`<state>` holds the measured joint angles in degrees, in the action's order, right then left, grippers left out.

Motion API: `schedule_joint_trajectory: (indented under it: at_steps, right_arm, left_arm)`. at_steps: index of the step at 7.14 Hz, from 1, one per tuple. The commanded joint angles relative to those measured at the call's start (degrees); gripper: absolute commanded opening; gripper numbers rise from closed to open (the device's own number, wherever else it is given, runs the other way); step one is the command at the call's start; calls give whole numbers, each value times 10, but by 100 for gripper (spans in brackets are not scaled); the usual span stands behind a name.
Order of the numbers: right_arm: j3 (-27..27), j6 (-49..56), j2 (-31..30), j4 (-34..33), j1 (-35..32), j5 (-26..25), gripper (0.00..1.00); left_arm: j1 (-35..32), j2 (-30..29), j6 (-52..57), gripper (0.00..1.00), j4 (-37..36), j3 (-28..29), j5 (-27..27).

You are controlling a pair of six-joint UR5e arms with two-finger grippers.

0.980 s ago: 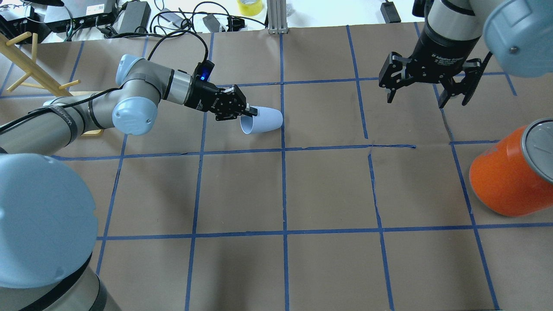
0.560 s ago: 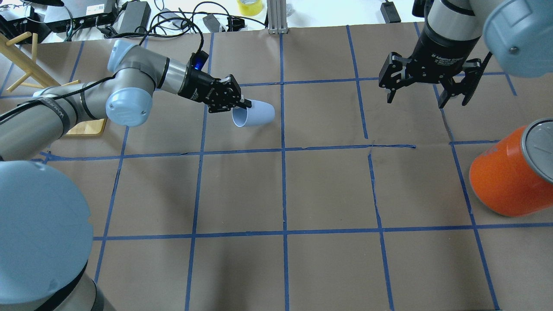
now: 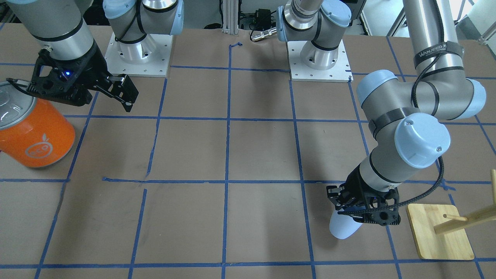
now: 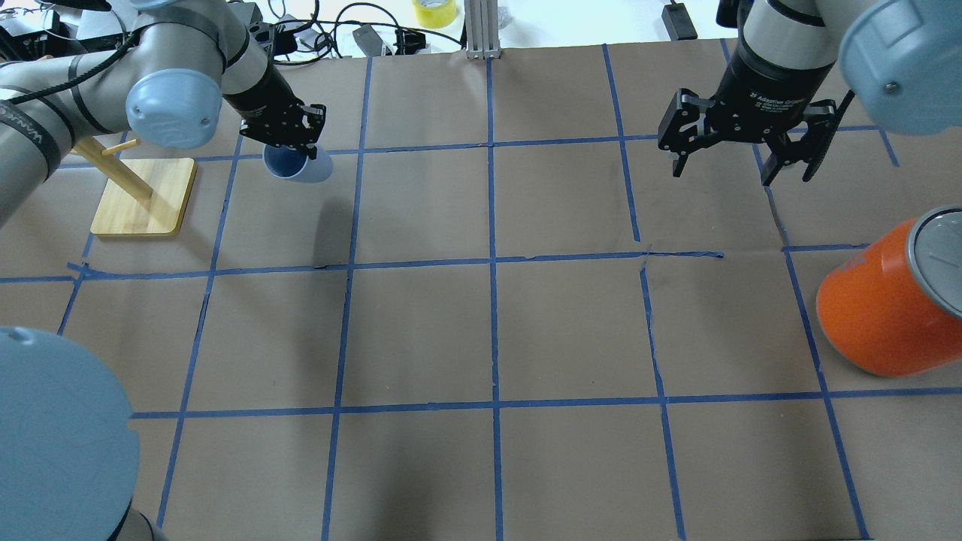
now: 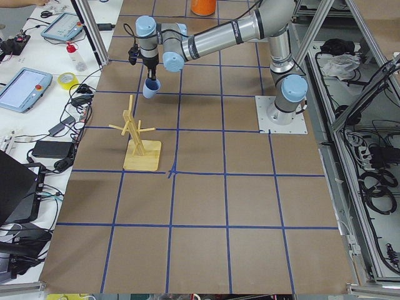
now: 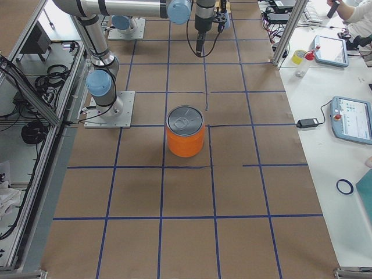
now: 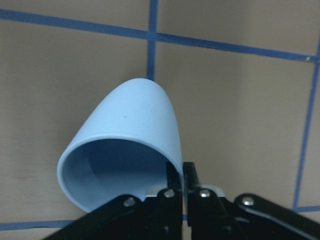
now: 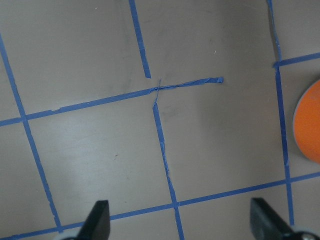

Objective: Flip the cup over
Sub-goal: 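Lift and rotate the cup upright with the left gripper, set it down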

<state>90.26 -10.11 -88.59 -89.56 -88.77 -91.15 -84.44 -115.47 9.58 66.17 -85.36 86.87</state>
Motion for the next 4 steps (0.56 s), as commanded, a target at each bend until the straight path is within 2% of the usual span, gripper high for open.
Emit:
schedule_joint_trajectory:
  at_steps: [1, 4]
  right_arm:
    - [0, 0, 0, -1, 0, 0, 100]
    - [0, 0, 0, -3, 0, 1, 100]
  left_arm:
    - [3, -26, 22, 0, 0, 7, 75]
    - [4, -37, 26, 0, 24, 6, 81]
